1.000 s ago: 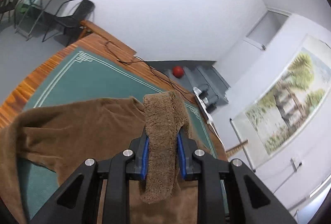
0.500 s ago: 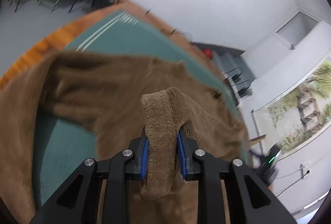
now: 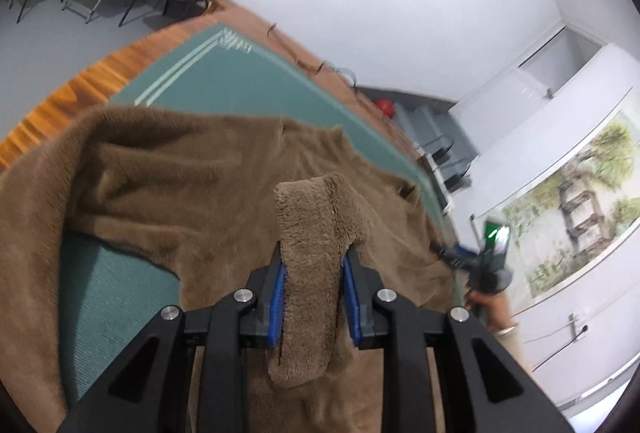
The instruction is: Fold clothes
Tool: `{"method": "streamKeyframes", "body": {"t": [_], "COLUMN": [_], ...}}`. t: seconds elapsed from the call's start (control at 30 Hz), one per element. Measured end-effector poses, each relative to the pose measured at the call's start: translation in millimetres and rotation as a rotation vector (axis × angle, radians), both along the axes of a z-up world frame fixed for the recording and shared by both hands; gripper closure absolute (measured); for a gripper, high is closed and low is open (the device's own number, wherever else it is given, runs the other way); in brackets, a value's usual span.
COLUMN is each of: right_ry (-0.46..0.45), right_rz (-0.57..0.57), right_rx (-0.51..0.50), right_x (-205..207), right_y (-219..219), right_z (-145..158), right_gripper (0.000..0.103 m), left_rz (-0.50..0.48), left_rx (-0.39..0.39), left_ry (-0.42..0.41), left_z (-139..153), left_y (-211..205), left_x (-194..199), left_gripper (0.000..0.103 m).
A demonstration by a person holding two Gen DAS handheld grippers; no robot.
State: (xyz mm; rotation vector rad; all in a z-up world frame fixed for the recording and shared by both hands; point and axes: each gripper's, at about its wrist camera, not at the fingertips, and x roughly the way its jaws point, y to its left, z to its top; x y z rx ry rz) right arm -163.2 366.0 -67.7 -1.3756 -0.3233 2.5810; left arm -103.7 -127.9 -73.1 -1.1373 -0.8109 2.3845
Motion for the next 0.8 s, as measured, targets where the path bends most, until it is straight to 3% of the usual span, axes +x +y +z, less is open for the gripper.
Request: {"method": "streamKeyframes", "body": {"t": [0.13, 0.23, 0.33, 0.4, 0.43, 0.47, 0.53, 0.8], "right_ry": [0.035, 0.102, 0.158, 0.168, 0.164, 0.145, 0.107, -0.025], "right_rz": [-0.118, -0.107, -0.045, 0.018, 0.042, 0.057, 0.089, 0.113], "right_rx": [-0.029, 0.005, -0.046, -0.084, -0.099, -0.122, -0.169, -0.288], "right_x": [9.7, 23.4, 32.2, 37.2, 38.8, 39.5, 40.7, 36.8], "right_y": [32.0, 23.2, 7.4, -3.9, -8.6, -10.3, -13.8, -8.6], "right_z": [3.1, 18.8, 37.0, 46.3, 48.1, 44.7, 37.7, -5.3], "right_gripper": [0.011, 0.010, 0.010, 0.010, 0.010, 0.009, 0.009, 0.009], "left_rz": [0.003, 0.000, -0.002, -0.003, -0.004, -0.003, -0.007, -0.081], "left_rx": [0.018, 0.016, -0.004, -0.018, -0.025, -0.032, -0.042, -0.071], "left_ry": [0.035, 0.016, -0.016, -0.038, -0.048, -0.067, -0.109, -0.212], "left_z": [6.2, 0.3, -7.0, -11.9, -14.4, -17.8, -25.3, -39.5], "left_y": [-7.1, -5.8, -4.9, -4.3, -4.1, -3.6, -1.7, 28.5], "left_x": [-2.8, -10.2, -18.7, -24.3, -27.1, -31.0, -40.6, -85.4], "left_gripper": [0.076, 0.076, 0.076, 0.070, 0.060, 0.043, 0.022, 0.022]}}
